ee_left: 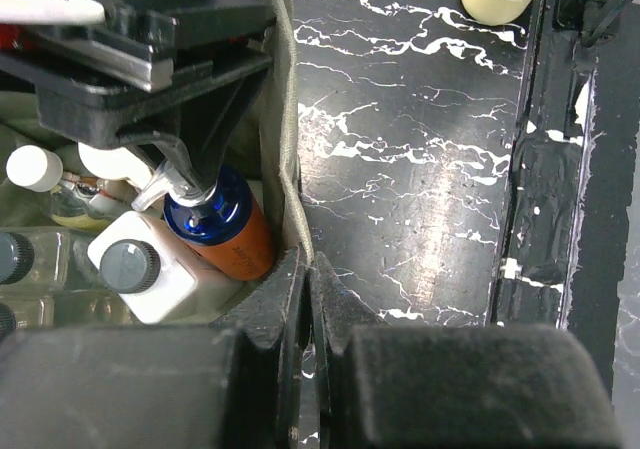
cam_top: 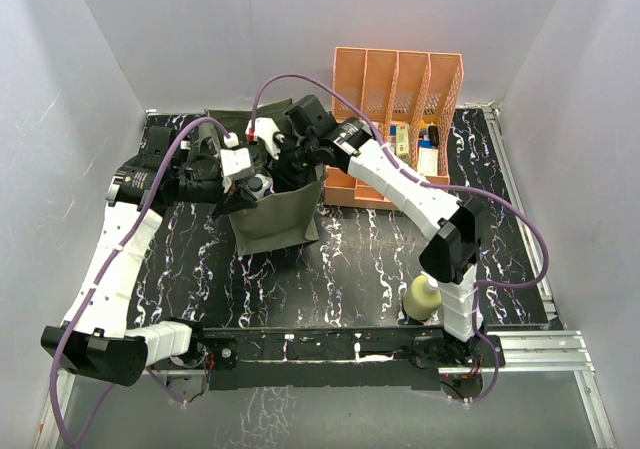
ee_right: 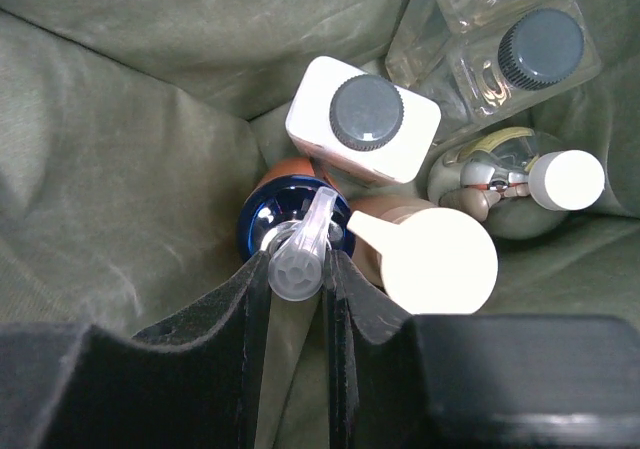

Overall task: Place the personal care products into the canvas bag
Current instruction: Place the care product in the canvas bag.

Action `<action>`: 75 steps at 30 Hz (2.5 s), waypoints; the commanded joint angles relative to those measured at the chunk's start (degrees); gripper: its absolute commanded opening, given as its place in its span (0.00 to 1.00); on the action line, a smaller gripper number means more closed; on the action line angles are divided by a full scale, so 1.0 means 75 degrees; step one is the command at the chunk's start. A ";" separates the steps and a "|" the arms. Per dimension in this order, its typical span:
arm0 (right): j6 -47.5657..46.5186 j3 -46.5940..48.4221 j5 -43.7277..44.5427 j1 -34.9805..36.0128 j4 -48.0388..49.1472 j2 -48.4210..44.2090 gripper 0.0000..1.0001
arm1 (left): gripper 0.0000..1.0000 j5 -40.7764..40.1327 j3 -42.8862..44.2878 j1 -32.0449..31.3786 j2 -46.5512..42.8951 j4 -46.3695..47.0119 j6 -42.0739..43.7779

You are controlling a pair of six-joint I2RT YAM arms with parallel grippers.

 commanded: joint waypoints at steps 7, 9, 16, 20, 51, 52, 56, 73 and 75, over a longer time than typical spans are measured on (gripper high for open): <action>-0.0131 0.0555 0.0510 0.0068 0.0127 0.0127 0.08 | 0.00 0.0778 0.0152 -0.0003 -0.0476 0.0722 -0.0919; -0.0154 0.0599 0.0559 0.0062 0.0122 0.0173 0.08 | 0.00 0.0710 0.0168 0.0041 -0.0521 0.0788 -0.1000; -0.0156 0.0729 0.0683 0.0068 0.0052 0.0353 0.08 | 0.00 0.0788 0.0130 0.0117 -0.0623 0.0756 -0.0943; -0.0133 0.0598 0.0738 0.0077 0.0047 0.0422 0.08 | 0.00 0.0775 0.0102 0.0123 -0.0657 0.0735 -0.0903; 0.0026 -0.0715 0.0630 0.0162 0.0928 0.0059 0.20 | 0.00 0.0530 -0.0125 0.0167 -0.0735 0.0971 -0.1081; 0.0067 -0.0659 0.0600 0.0162 0.0927 0.0042 0.23 | 0.00 0.0530 -0.0153 0.0161 -0.0740 0.0958 -0.1042; 0.0269 -0.0408 0.0516 0.0165 0.0927 0.0026 0.31 | 0.00 0.0614 -0.0215 0.0160 -0.0747 0.0844 -0.0837; 0.0504 0.0384 0.0589 0.0162 0.0831 -0.0096 0.66 | 0.00 0.0596 -0.0342 0.0166 -0.0694 0.0756 -0.0581; 0.0529 0.0486 0.0678 0.0162 0.0883 -0.0203 0.67 | 0.00 0.0606 -0.0335 0.0162 -0.0694 0.0744 -0.0571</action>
